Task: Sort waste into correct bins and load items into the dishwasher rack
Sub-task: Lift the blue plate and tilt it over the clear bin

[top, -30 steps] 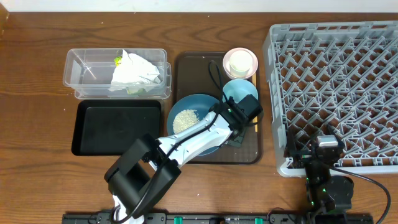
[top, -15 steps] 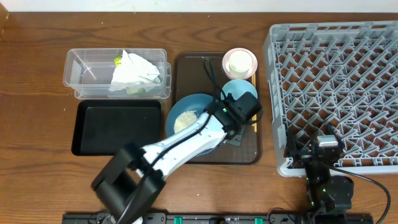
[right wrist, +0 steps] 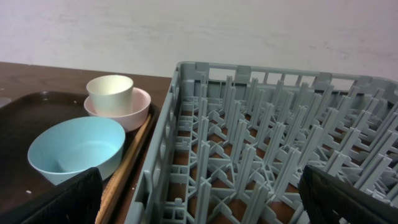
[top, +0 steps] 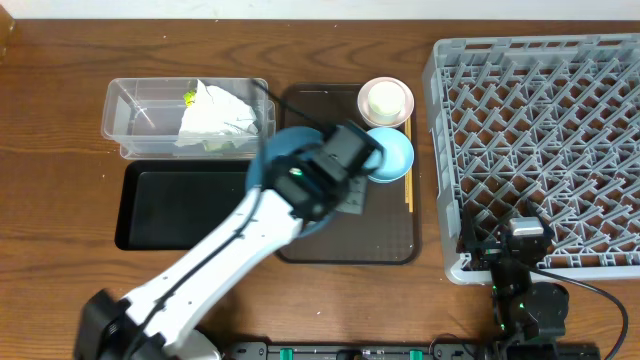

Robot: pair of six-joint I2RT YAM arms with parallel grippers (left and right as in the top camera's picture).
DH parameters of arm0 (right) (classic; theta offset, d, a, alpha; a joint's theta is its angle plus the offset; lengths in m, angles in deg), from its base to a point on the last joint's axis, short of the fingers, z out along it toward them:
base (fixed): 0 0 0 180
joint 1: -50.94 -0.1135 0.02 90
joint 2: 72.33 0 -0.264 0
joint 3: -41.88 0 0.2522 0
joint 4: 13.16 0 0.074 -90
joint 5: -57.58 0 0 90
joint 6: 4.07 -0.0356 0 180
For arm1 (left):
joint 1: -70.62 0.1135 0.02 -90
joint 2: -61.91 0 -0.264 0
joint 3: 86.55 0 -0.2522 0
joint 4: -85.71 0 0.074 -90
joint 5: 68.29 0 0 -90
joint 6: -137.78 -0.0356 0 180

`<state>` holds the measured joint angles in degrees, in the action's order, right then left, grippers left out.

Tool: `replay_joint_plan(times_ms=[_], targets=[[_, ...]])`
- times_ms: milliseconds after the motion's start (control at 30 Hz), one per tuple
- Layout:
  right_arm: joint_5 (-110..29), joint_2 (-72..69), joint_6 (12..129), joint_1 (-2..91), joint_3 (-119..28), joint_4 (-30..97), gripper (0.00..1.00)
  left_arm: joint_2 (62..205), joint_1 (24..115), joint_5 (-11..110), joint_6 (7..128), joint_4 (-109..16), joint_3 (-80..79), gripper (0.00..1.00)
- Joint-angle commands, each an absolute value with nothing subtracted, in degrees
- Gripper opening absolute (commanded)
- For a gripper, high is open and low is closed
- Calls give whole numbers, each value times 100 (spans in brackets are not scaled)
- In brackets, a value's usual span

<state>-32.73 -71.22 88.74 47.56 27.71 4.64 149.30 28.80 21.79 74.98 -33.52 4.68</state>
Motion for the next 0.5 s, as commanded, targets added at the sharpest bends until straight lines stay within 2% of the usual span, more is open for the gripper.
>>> replay_joint_plan(times_ms=[0, 133, 467], targets=[[-3308, -7129, 8940, 4835, 2780, 488, 99, 14541, 3324, 2135, 7529, -3158, 466, 6], [-3308, -7131, 8940, 4835, 2780, 488, 99, 14290, 3975, 2590, 7328, -2948, 466, 6], [-3308, -7129, 8940, 4835, 2780, 488, 99, 14240, 5791, 4928, 6447, -2797, 468, 6]])
